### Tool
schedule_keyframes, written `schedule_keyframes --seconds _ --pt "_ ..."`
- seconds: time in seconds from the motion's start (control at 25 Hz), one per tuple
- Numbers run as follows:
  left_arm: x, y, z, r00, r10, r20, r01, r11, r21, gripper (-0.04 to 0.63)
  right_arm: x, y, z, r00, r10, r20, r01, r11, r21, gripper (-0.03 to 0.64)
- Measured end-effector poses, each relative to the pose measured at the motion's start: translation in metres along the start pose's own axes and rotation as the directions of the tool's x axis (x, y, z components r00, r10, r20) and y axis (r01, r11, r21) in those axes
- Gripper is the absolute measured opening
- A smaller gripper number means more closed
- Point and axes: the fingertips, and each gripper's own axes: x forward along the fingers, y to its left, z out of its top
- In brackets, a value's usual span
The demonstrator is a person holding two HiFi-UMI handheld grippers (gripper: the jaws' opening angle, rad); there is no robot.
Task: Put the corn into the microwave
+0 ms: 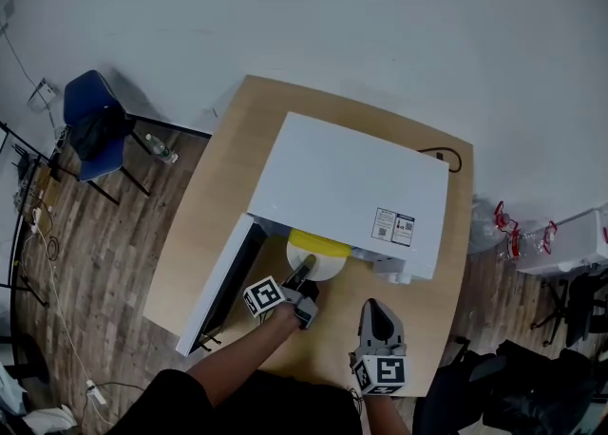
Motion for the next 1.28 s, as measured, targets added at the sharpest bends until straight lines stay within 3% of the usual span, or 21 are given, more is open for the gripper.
schedule_keyframes --seconds 0.16,0.4,0.68,1.28 --pt "0.007 0.015 0.009 0.999 0.037 0.017 -0.037 0.999 0.027 0.018 0.003 -0.002 0.0 1.0 -0.021 -0.001 0.021 1.0 0.024 0.06" --pt "0.017 0.018 0.017 0.998 0.009 0.059 -0.007 1.0 -0.028 0.018 0.006 -0.003 -0.004 0.999 -0.037 -0.015 0.037 0.999 0.031 0.06" --pt "0.026 0.029 0.019 0.997 0.051 0.055 -0.05 0.999 -0.02 0.018 0.005 -0.008 -0.007 0.999 -0.047 -0.024 0.048 0.998 0.031 0.06" --pt "0.04 0.047 0.02 0.994 0.071 0.083 -0.067 0.997 -0.048 0.018 -0.006 -0.021 -0.022 0.995 -0.079 -0.063 0.081 0.996 0.032 0.06"
